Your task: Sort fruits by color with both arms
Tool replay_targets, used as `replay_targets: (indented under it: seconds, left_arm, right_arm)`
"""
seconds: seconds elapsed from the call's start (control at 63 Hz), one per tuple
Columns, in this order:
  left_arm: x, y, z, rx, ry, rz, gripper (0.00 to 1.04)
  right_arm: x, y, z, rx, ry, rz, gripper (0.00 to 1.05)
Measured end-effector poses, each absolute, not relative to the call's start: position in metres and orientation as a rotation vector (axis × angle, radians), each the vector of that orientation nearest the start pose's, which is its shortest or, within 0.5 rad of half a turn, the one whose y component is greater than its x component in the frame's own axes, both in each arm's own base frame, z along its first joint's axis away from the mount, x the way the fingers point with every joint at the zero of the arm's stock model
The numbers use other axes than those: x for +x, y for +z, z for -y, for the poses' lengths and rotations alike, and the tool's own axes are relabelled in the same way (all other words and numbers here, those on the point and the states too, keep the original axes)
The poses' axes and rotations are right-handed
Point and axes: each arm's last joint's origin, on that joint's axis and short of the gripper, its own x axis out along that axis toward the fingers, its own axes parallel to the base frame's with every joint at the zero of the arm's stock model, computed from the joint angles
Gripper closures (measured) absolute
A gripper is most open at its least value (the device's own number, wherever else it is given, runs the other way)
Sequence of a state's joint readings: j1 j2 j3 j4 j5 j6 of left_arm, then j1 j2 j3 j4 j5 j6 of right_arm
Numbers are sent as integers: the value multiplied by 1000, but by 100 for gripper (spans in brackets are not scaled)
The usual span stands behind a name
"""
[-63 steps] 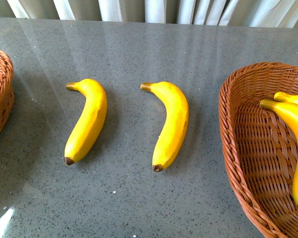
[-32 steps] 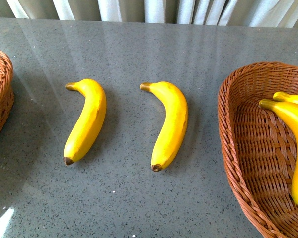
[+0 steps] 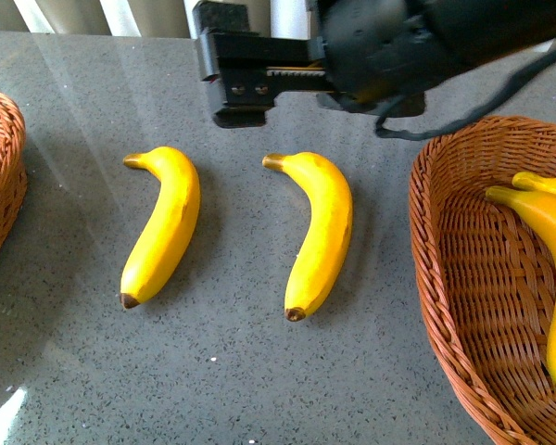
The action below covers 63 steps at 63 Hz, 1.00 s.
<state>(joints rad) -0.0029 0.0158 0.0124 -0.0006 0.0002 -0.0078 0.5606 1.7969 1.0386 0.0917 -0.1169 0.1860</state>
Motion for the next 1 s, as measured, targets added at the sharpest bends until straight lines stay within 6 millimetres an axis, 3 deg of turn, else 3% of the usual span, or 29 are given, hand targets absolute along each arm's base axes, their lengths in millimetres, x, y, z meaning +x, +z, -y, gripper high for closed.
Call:
replay_targets:
  seconds: [0.143, 0.444, 0.762, 1.0]
  left_arm:
    - [98, 166, 0, -8, -3, -4, 9]
    - [98, 166, 0, -8, -3, -4, 9]
    - [98, 166, 0, -8, -3, -4, 9]
    - [98, 166, 0, -8, -3, -4, 9]
  right_arm:
    - [343, 151, -241, 20, 564, -841, 9]
    - [352, 130, -293, -25, 598, -944, 9]
    - [358, 107, -324, -42, 556, -1044, 9]
    - [370, 108, -336, -40, 510, -1054, 9]
